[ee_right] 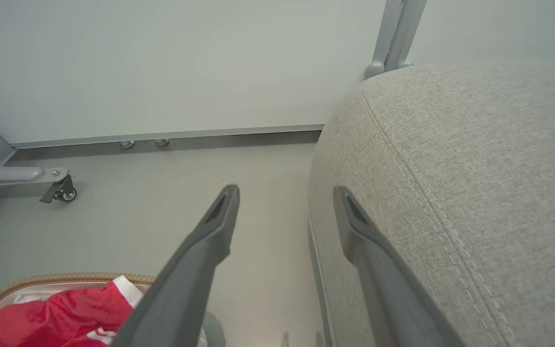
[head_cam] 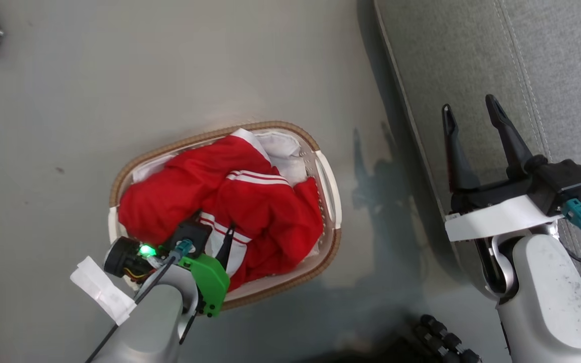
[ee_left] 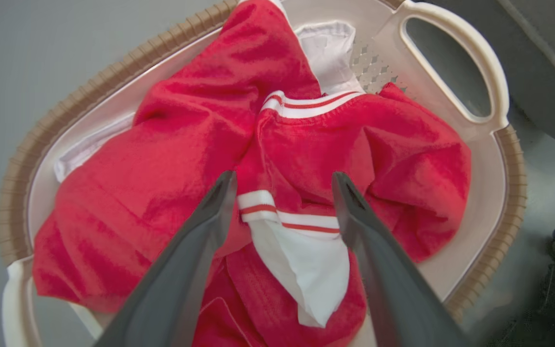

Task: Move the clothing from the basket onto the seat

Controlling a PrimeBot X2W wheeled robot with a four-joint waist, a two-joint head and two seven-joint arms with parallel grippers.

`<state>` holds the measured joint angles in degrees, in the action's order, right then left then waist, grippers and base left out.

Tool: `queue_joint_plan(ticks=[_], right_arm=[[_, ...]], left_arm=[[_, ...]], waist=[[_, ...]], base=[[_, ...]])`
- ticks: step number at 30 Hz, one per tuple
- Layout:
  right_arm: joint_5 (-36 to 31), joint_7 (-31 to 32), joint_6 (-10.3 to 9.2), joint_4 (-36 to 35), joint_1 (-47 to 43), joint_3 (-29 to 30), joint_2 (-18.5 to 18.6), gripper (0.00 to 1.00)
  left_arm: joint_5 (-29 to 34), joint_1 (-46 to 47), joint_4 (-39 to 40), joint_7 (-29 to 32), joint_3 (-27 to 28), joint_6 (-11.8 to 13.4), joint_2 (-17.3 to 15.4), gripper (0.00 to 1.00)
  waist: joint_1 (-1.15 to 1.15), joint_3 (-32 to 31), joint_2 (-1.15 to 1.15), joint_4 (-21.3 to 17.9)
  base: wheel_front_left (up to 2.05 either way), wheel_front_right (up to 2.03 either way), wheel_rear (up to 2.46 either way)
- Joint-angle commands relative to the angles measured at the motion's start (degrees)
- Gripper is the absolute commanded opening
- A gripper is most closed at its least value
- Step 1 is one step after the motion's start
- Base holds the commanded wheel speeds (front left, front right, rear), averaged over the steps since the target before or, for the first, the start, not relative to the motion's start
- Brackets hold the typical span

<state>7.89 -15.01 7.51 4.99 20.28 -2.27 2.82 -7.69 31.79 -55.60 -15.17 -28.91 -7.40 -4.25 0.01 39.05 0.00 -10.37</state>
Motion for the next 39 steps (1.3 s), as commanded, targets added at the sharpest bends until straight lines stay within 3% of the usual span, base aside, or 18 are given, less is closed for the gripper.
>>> queue_joint_plan(ticks=[1, 10, 18, 22, 23, 26, 30, 31, 39], right_arm=[[0.4, -0.3, -0.04, -0.2, 1.0, -0.1, 0.1, 1.00], [1.9, -0.3, -0.04, -0.1, 1.9, -0.9, 0.1, 1.00], [2.6, -0.3, -0.04, -0.1, 2.2, -1.5, 0.1, 1.00], [3.0, -0.3, -0.04, 0.2, 2.2, -2.0, 0.1, 1.00], [3.1, -0.3, -0.04, 0.2, 2.2, -2.2, 0.1, 1.00], [3.3, -0.3, -0.04, 0.4, 2.4, -2.6, 0.1, 1.00], [3.4, -0.3, -0.04, 0.5, 2.2, -2.9, 0.1, 1.00], [3.5, -0.3, -0.04, 0.6, 2.2, -2.9, 0.1, 1.00], [3.2, -0.3, -0.04, 1.6, 1.3, -2.4, 0.1, 1.00]], left_arm=[[-0.6, 1.4, -0.7, 0.0, 0.1, -0.1, -0.5, 1.00], [-1.1, 3.3, -2.9, 0.0, 1.6, 1.7, -1.6, 1.00], [-1.1, 4.3, -2.6, 0.0, 3.4, 5.4, -2.7, 1.00], [-1.3, 4.4, -3.5, 0.0, 3.6, 5.6, -2.8, 1.00], [-1.3, 4.5, -3.7, 0.0, 3.5, 5.4, -2.8, 0.96], [-1.3, 4.7, -5.0, 0.0, 3.2, 4.9, -2.5, 0.47], [-1.2, 5.0, -6.5, 0.0, 2.5, 4.4, -2.0, 0.17], [-1.2, 5.1, -6.8, 0.0, 2.4, 4.4, -1.9, 0.02], [-1.1, 3.7, -5.7, 0.0, 1.6, 3.4, -1.5, 0.00]], waist=[[-0.01, 4.2, 0.00, -3.4], [-0.01, 6.6, 0.00, -4.6], [-0.01, 7.0, 0.00, -5.1], [-0.01, 7.1, 0.00, -5.2], [-0.01, 7.1, 0.00, -5.3], [-0.01, 7.0, 0.00, -5.5], [-0.01, 6.8, 0.00, -5.6], [-0.01, 6.8, 0.00, -5.6], [-0.01, 4.2, 0.00, -4.9]], base=[[0.00, 0.00, 0.00], [0.00, 0.00, 0.00], [0.00, 0.00, 0.00], [0.00, 0.00, 0.00], [0.00, 0.00, 0.00], [0.00, 0.00, 0.00], [0.00, 0.00, 0.00], [0.00, 0.00, 0.00], [0.00, 0.00, 0.00]])
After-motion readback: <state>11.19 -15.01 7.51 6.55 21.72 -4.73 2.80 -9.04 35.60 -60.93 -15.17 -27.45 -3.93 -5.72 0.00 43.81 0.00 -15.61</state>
